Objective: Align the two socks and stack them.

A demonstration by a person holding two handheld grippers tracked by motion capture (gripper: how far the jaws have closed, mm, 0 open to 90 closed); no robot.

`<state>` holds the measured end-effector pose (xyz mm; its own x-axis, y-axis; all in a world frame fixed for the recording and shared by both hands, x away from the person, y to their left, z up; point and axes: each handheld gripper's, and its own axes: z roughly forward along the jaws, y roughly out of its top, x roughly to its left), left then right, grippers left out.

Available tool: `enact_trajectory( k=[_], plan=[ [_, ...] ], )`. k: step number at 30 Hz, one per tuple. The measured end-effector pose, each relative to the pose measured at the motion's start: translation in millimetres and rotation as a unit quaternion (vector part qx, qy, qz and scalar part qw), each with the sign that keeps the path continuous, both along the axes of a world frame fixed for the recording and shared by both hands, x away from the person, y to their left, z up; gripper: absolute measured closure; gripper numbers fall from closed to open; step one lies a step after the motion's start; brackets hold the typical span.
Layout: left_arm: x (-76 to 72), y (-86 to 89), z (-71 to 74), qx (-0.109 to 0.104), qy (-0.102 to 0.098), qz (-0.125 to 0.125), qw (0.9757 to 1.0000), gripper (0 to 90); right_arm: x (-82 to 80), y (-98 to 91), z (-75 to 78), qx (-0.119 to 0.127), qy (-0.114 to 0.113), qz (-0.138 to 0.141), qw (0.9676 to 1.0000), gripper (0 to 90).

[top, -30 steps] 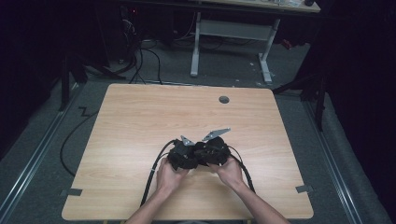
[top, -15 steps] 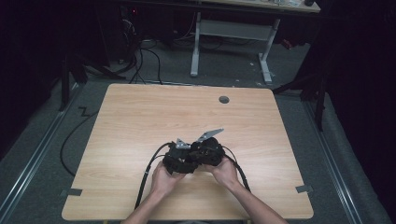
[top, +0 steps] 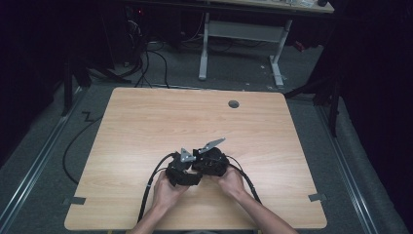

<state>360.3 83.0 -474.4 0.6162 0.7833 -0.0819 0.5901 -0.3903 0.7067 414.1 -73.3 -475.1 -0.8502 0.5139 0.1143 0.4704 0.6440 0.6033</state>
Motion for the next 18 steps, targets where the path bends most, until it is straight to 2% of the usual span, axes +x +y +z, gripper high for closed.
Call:
enact_trajectory(
  k=[1,3,5,8,10,13,16,18],
  plan=[
    [-1.7,4.6,2.0,-0.003,-0.002,0.007,1.0,36.6,-0.9,0.1,0.7,0.0,0.001,-0.003,1.0,86.3],
    [-2.5,12.2,4.2,-0.023,0.001,0.015,0.9996,36.6,-1.4,-0.6,1.2,0.0,-0.002,-0.004,1.0,86.3],
    [-2.1,24.2,7.8,-0.038,-0.004,0.034,0.9987,36.6,-3.1,-0.9,1.3,-0.002,-0.017,-0.004,0.9998,86.3],
    [3.9,30.7,9.7,-0.039,-0.004,0.059,0.9975,36.9,-6.4,-1.1,0.4,0.0,-0.027,-0.006,0.9996,86.3],
    [12.4,32.9,10.3,-0.045,-0.003,0.08,0.9958,37.3,-9.4,-1.0,-1.0,0.002,-0.032,-0.006,0.9995,86.3],
    [26.1,26.3,12.2,-0.048,-0.005,0.102,0.9936,36.8,-14.0,-0.7,-1.5,0.001,-0.041,-0.004,0.9991,86.4],
    [35.4,12.4,12.6,-0.04,-0.006,0.095,0.9946,36.0,-19.0,-1.4,-1.1,0.004,-0.054,0.001,0.9985,86.4],
    [40.7,3.0,11.2,-0.035,-0.005,0.089,0.9954,35.6,-20.9,-3.1,-2.0,0.009,-0.053,-0.001,0.9986,86.4]
  ],
)
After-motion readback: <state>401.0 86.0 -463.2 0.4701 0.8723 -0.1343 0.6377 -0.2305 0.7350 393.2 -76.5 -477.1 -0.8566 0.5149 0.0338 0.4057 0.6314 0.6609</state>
